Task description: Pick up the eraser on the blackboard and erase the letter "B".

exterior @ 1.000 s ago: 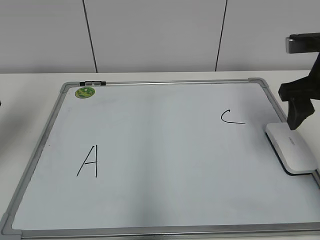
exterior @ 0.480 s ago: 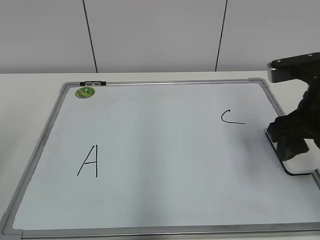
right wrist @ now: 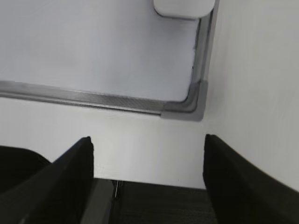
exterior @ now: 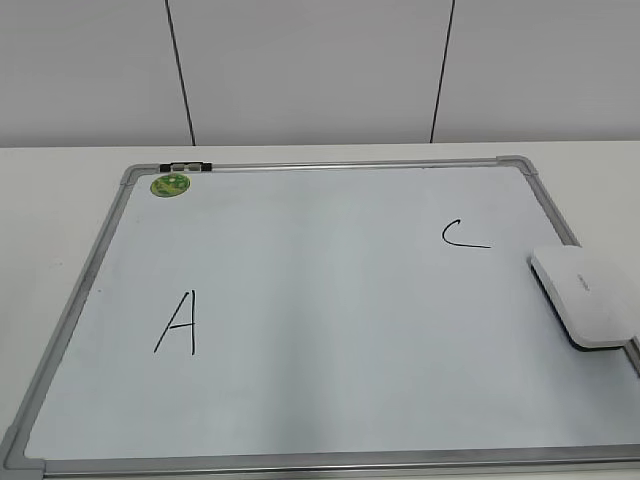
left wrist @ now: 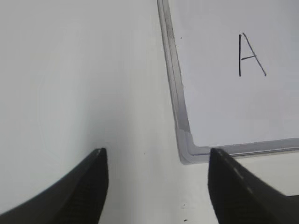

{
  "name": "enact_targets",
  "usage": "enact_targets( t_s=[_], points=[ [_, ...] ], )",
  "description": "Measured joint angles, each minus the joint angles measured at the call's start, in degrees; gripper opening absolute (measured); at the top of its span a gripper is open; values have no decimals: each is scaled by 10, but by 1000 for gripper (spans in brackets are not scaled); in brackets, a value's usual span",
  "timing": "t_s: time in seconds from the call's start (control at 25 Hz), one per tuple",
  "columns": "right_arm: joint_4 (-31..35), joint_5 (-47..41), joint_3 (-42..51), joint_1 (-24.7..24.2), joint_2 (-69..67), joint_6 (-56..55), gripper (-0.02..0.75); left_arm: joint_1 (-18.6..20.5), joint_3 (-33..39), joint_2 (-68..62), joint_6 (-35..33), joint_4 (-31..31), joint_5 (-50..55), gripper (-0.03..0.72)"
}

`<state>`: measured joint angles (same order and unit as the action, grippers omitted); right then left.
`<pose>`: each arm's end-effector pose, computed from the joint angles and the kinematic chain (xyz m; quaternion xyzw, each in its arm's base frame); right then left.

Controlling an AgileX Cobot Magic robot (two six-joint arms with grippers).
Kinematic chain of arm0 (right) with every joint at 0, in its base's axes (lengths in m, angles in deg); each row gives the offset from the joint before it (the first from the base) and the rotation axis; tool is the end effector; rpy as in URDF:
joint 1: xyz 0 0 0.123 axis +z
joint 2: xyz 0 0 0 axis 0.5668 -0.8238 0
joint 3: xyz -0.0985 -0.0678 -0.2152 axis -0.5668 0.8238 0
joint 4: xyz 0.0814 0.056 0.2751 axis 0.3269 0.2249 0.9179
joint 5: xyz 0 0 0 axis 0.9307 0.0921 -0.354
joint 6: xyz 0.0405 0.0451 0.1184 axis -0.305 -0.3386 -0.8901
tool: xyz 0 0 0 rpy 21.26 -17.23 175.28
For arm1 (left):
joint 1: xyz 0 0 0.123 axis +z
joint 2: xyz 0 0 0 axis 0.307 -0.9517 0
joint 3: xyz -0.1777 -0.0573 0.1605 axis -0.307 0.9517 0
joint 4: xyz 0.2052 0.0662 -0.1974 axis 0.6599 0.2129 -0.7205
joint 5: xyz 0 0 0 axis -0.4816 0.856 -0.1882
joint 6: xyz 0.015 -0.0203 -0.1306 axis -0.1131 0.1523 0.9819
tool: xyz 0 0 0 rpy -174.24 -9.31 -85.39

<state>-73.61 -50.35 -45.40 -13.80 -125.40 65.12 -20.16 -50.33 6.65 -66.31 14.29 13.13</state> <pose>0.2191 0.0612 0.1719 -0.0893 0.9781 -0.0291 0.1856 0.1749 -0.0097 0.2421 0.0214 0.9191 -0.0177 0.3930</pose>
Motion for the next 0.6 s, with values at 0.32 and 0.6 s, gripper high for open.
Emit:
enact_targets(
  t_s=[0.32,0.6],
  points=[
    [-41,-79,72,0,237,0,539,-33,0,33,0,-2,1,495],
    [-58,-84,79,0,356,0,537,-43,4,37,-1,-6,-5,491]
  ],
)
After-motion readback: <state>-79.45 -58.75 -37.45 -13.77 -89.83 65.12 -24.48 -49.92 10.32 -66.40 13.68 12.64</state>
